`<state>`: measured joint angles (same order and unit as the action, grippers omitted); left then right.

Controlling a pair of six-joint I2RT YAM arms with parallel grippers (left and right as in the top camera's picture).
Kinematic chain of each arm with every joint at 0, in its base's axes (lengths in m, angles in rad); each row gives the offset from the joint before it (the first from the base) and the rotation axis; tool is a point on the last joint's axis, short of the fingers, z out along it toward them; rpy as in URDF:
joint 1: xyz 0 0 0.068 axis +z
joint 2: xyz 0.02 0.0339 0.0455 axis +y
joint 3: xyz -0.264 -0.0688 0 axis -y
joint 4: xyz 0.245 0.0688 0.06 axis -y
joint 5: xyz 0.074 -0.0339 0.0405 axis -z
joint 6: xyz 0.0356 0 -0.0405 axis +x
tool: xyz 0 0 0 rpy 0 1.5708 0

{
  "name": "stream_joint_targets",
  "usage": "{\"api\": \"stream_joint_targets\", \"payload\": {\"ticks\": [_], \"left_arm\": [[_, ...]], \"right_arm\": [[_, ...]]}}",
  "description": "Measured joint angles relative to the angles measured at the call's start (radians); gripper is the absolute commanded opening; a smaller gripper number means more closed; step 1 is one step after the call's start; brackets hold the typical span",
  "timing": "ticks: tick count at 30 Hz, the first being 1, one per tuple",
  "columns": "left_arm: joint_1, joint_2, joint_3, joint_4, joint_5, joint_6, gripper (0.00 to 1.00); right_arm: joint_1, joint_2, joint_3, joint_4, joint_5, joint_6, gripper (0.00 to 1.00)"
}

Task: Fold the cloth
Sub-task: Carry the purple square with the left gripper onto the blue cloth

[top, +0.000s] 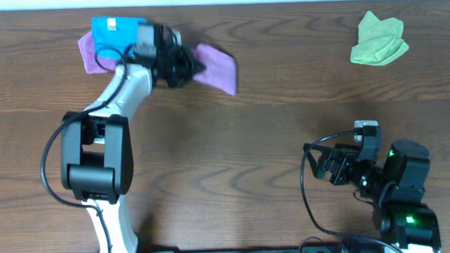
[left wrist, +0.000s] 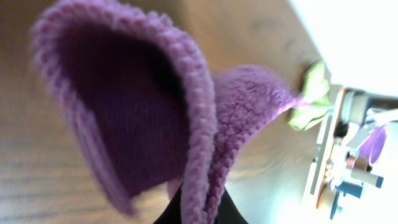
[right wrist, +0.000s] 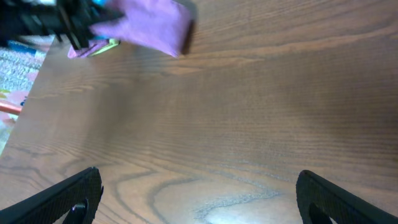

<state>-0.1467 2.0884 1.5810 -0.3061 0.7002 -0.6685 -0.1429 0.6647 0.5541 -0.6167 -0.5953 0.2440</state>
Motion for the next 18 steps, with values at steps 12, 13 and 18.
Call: {"api": "stream_joint_targets", "payload": {"ticks": [12, 13, 18], "left_arm": [[0.116, -0.026, 0.239, -0.056, -0.189, 0.043, 0.06], [0.122, -0.026, 0.239, -0.053, -0.200, 0.045, 0.06], [0.163, -0.026, 0.239, -0.010, -0.241, 0.060, 0.06]], "right_arm": [[0.000, 0.000, 0.000, 0.000, 0.000, 0.000, 0.99], [0.000, 0.000, 0.000, 0.000, 0.000, 0.000, 0.99], [0.000, 0.000, 0.000, 0.000, 0.000, 0.000, 0.99]]}}
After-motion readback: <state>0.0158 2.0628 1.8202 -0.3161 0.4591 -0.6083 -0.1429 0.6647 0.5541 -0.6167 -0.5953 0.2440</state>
